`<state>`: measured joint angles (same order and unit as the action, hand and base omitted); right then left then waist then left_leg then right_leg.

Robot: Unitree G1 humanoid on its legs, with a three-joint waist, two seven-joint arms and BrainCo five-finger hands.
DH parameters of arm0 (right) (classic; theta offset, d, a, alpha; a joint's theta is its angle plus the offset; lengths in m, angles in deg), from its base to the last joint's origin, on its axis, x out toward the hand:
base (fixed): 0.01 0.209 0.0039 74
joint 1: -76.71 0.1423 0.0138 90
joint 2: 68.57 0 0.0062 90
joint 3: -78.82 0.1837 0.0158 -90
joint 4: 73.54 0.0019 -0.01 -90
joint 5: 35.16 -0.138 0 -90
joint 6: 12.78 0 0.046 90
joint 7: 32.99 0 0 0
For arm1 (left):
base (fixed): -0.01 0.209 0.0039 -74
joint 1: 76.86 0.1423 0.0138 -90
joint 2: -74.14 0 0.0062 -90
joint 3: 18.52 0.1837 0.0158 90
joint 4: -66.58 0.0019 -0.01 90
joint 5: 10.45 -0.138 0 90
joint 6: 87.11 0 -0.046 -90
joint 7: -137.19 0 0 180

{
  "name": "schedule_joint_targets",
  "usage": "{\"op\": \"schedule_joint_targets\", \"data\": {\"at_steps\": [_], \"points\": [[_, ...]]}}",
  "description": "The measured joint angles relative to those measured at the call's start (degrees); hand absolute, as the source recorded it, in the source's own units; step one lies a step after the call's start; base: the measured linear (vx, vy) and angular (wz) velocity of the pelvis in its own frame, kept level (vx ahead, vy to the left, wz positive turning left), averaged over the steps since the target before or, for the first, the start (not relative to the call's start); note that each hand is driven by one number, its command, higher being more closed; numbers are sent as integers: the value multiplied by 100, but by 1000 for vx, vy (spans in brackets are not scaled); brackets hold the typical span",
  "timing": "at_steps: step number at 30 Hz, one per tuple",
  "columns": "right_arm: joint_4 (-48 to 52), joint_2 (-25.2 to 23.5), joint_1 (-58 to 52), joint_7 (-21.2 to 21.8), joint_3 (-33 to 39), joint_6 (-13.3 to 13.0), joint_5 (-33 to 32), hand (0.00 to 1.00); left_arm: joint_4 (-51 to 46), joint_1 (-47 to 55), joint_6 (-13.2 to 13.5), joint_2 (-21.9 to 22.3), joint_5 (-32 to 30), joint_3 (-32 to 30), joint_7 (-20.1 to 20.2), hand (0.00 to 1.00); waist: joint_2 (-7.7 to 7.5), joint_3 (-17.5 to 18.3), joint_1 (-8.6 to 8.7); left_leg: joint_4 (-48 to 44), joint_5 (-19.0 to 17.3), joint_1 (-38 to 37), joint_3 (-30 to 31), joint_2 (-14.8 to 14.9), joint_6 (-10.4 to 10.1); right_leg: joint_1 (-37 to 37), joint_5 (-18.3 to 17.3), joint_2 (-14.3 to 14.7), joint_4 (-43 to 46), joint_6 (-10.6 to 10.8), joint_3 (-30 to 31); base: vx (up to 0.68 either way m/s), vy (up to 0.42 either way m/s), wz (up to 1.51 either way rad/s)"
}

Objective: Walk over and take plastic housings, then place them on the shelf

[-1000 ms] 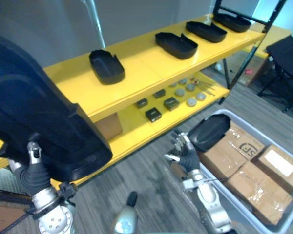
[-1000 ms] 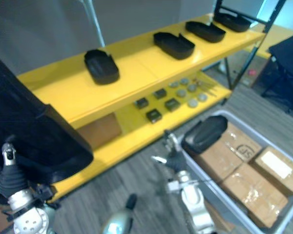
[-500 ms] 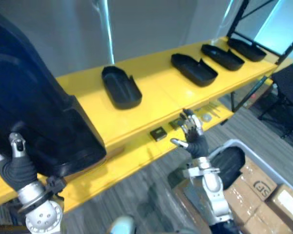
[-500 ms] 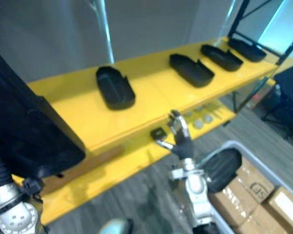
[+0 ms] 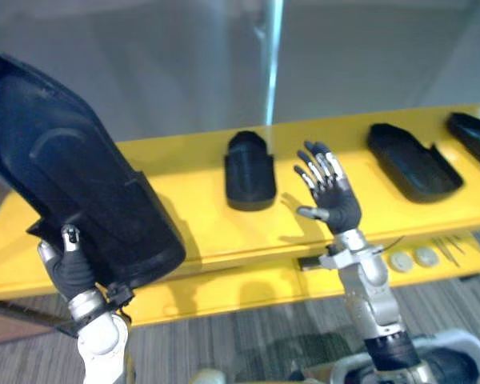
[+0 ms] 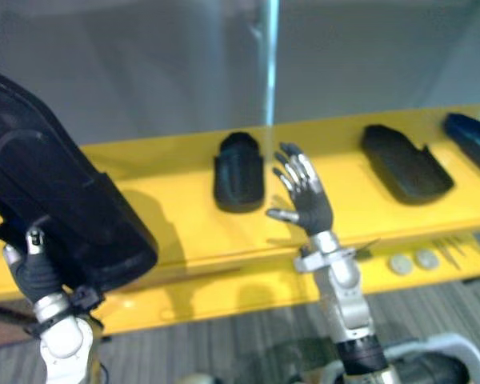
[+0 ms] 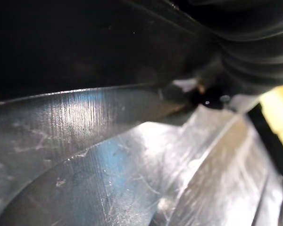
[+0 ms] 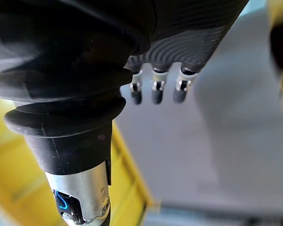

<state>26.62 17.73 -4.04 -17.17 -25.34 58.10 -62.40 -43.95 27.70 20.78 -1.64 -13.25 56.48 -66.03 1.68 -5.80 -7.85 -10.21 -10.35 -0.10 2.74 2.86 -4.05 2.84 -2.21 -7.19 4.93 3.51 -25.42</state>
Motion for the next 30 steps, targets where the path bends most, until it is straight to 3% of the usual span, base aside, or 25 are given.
{"op": "schedule_joint_targets", "data": {"at_steps": [2, 7, 11, 15, 16, 21, 30], "points": [[18, -223, 67, -174, -178, -2, 236, 0, -5, 6, -112, -3, 1, -3, 74, 100, -70, 40, -98, -6, 0, -59, 61, -76, 0, 207, 19, -33, -178, 32, -89, 90, 49, 38], [84, -370, 29, -1106, 15, -14, 548, 0, -23, 129, -360, -195, -87, -16, 400, 100, -166, 104, -83, 34, 1, -192, 82, -171, 0, 419, 21, -100, -303, 35, -71, 36, 54, 9], [522, -332, -686, -1485, 777, 42, 778, 0, 281, 129, -739, -894, -306, -46, 949, 100, -109, 87, 43, 125, 1, -311, -281, -117, 0, 304, 62, -71, -322, 100, 303, -21, 18, -39], [872, -165, -1450, -1439, 1621, 193, 684, 0, 1623, 11, -1070, -1384, -400, -215, 1086, 100, 52, 217, 408, 388, 5, -503, -771, -19, 8, 108, 112, 21, -307, 116, 810, -29, 7, -66], [918, -138, -1646, -1409, 1849, 203, 631, 0, 1977, -110, -1182, -1488, -401, -338, 1084, 100, 61, 213, 543, 409, 8, -506, -903, 11, 12, 4, 154, 55, -319, 98, 915, -30, -1, -63], [923, -23, -2251, -1053, 2436, 331, 411, 0, 2947, -652, -1574, -2118, -379, -463, 1104, 100, 102, 195, 873, 484, 12, -604, -1302, 94, 16, -143, 258, 183, -330, 64, 1352, -34, -15, -47], [922, 232, -2601, -576, 2564, 733, 323, 0, 5147, -2345, -2346, -3587, 24, -445, 1600, 100, 245, 73, 1090, 589, 82, -673, -1622, 100, 52, -382, 327, 235, -236, 57, 1697, -36, -5, -20]]}}
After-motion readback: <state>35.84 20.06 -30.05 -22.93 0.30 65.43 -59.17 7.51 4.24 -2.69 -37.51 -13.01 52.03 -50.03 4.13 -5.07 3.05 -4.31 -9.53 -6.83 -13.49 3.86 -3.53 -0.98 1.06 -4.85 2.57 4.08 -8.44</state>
